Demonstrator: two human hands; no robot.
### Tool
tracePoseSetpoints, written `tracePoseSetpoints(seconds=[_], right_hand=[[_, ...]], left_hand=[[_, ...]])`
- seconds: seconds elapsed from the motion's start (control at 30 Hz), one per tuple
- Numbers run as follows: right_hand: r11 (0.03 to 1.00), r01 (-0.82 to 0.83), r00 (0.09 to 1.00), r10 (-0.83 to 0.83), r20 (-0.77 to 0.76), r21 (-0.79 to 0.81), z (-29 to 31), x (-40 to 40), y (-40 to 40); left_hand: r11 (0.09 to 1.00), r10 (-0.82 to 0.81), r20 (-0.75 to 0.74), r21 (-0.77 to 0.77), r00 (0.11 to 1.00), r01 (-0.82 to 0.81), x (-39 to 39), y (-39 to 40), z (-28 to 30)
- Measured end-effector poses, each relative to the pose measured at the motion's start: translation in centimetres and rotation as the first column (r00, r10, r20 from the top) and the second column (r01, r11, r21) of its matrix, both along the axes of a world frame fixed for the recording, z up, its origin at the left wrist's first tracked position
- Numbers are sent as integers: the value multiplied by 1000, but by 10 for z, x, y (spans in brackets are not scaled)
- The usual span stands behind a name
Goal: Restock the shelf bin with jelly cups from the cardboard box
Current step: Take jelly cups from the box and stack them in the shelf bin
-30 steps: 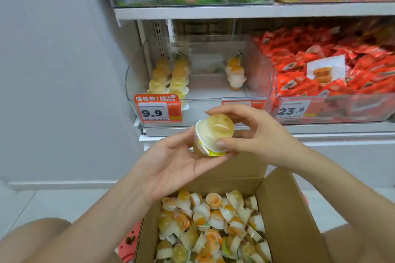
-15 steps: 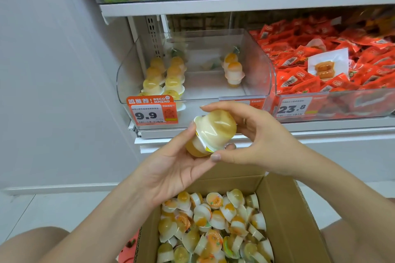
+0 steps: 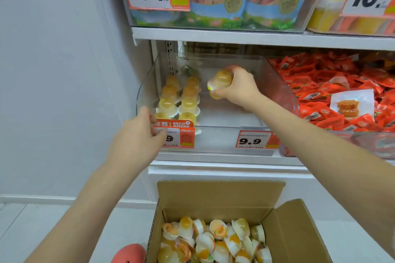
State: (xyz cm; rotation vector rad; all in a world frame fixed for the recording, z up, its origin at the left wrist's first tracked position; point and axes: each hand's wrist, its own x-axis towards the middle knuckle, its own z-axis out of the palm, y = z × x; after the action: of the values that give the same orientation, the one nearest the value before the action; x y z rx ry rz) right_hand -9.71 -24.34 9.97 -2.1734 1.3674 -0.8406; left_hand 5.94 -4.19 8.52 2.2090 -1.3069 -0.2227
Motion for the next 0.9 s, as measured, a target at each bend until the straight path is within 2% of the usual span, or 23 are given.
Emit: tracePoseSetpoints(seconds=[0.1,0.23,0.37,0.73,0.9], right_hand=[[999,-10,1000,10,-11,49,-31,25,-45],[995,73,986,-62,-155,61,-49,43,-81],[994,82,981,-68,-181,71,-61,43,-96],[985,93,995,-87,-48,147,-72,45,-101],[976,144,989,-146,-1,162,-76,47,-103]], left_hand=[[1000,-25,100,20,995,23,4,-7,-1],[996,-84,162,30,983,80,6,-15,-5],[995,-101,156,26,983,98,8,-19,-5],[998,-60,154,21,986,57,2,-19,-3],[998,-64,164,8,984,64,0,-18,-4]])
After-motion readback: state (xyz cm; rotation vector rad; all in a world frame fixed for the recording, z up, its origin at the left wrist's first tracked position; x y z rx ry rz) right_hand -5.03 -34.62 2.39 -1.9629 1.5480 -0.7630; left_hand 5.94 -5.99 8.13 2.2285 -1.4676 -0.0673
